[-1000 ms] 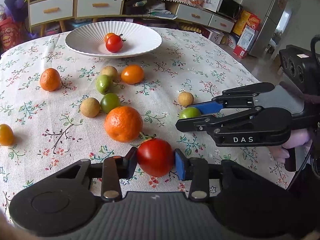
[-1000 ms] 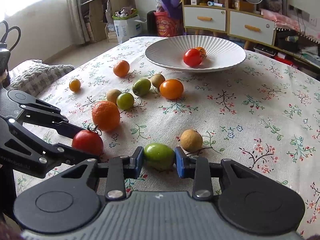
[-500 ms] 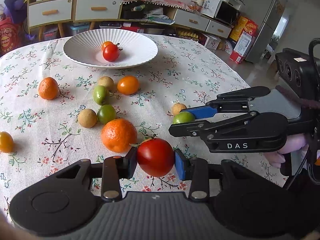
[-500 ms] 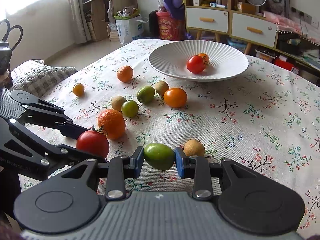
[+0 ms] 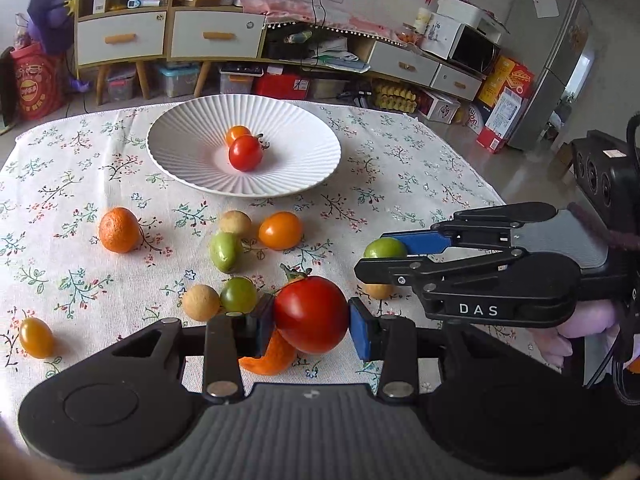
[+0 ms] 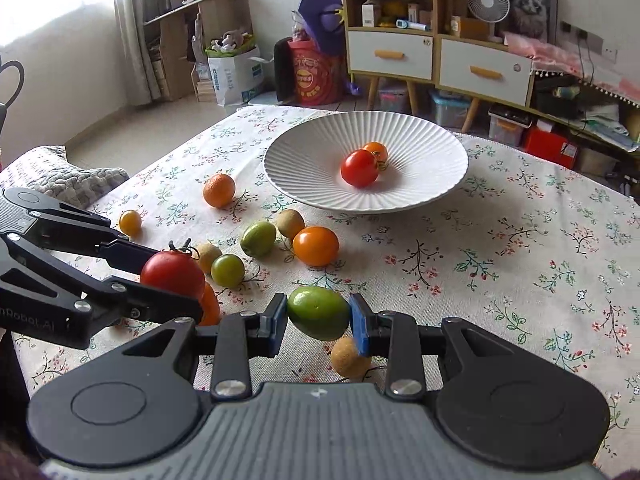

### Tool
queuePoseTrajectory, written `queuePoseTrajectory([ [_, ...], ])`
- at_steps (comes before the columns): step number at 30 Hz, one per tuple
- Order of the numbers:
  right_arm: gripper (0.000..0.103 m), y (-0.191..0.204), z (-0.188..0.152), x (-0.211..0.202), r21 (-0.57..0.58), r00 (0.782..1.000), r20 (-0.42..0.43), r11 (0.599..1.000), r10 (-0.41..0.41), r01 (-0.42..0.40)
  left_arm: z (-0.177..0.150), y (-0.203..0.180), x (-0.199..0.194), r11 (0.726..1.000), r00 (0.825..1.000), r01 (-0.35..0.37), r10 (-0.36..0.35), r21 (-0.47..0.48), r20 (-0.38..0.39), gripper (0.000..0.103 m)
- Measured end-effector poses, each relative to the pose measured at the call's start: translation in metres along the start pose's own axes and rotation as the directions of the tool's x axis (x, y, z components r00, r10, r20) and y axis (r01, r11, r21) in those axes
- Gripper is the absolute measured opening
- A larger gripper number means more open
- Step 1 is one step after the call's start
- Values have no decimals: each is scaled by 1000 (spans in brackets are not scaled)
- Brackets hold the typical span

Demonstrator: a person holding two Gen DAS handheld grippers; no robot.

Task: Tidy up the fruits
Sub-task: 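Carry both tomatoes into the white plate and open both tools to release them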

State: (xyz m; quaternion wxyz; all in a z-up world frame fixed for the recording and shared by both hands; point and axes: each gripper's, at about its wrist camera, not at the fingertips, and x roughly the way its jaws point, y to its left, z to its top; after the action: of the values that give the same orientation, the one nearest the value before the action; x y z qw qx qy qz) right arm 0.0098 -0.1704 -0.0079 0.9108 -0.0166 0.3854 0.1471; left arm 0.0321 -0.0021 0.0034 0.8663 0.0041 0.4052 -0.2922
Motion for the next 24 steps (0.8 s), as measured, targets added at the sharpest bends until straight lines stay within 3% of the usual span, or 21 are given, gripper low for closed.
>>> queuePoseTrajectory([
  [18, 30, -28, 36, 10, 73, 996, 62, 996, -65, 60, 44, 14, 20, 993, 997, -73, 76, -94, 31, 37],
  [24, 30, -37, 49, 19, 84, 993, 84, 994, -79, 72, 59, 20, 32, 986, 990, -130, 136, -105, 45, 37],
])
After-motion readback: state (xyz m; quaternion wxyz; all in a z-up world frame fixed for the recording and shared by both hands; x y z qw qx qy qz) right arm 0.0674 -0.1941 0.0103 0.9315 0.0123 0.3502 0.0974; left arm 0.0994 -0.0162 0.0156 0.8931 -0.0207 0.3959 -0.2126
